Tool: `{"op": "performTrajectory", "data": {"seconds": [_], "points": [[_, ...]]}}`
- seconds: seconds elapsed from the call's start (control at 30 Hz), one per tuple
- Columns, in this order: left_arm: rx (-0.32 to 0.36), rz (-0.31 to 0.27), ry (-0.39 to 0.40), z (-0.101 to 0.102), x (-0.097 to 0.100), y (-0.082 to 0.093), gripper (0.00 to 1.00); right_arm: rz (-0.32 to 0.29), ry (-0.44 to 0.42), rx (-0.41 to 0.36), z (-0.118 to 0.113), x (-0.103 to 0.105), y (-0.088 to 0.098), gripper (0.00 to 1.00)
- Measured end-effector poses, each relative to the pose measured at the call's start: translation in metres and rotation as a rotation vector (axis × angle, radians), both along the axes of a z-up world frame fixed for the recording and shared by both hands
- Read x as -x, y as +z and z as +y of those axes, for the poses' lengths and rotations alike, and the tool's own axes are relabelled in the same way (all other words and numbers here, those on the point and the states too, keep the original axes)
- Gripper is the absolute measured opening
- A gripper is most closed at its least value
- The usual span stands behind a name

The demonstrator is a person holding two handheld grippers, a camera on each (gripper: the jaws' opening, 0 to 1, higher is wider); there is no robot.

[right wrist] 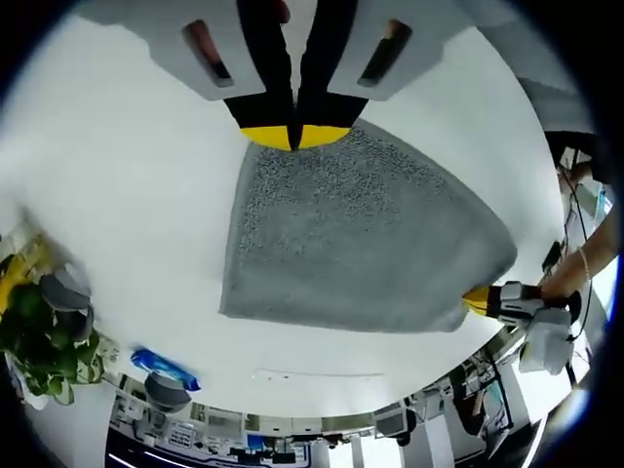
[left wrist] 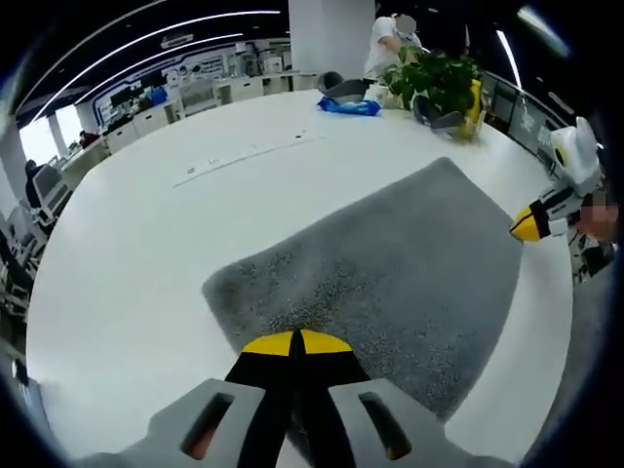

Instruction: Fold the towel on the table until its edges align and the towel forms a compact rectangular stack.

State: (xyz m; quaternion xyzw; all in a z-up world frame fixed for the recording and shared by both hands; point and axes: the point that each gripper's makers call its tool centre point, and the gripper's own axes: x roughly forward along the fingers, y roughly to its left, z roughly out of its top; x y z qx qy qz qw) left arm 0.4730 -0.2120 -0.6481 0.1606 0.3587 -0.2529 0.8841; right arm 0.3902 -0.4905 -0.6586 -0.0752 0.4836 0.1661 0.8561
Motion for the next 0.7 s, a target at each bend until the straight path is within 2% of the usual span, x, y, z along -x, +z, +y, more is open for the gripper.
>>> {"op": "performTrajectory", "data": {"seconds": [0.07, 0.17, 0.43, 0.6, 0.7], "points": [[-0.014, -0.049, -0.027, -0.001, 0.002, 0.000, 0.01, 0.024, -0.006, -0.008, 0.000, -0.001, 0.000, 0.00], [-0.025, -0.080, -0.056, -0.001, 0.007, 0.000, 0.01, 0.050, -0.017, -0.034, -0.001, -0.001, 0.000, 0.00], [-0.027, -0.080, -0.027, 0.001, 0.018, 0.001, 0.01, 0.100, -0.029, -0.024, 0.000, -0.003, -0.001, 0.00], [-0.040, -0.081, -0.039, 0.004, 0.025, 0.000, 0.01, 0.099, 0.003, 0.024, 0.000, -0.009, -0.001, 0.00], [-0.040, -0.073, -0.042, 0.005, 0.030, 0.000, 0.01, 0.101, 0.011, 0.029, -0.001, -0.013, -0.002, 0.00]]}}
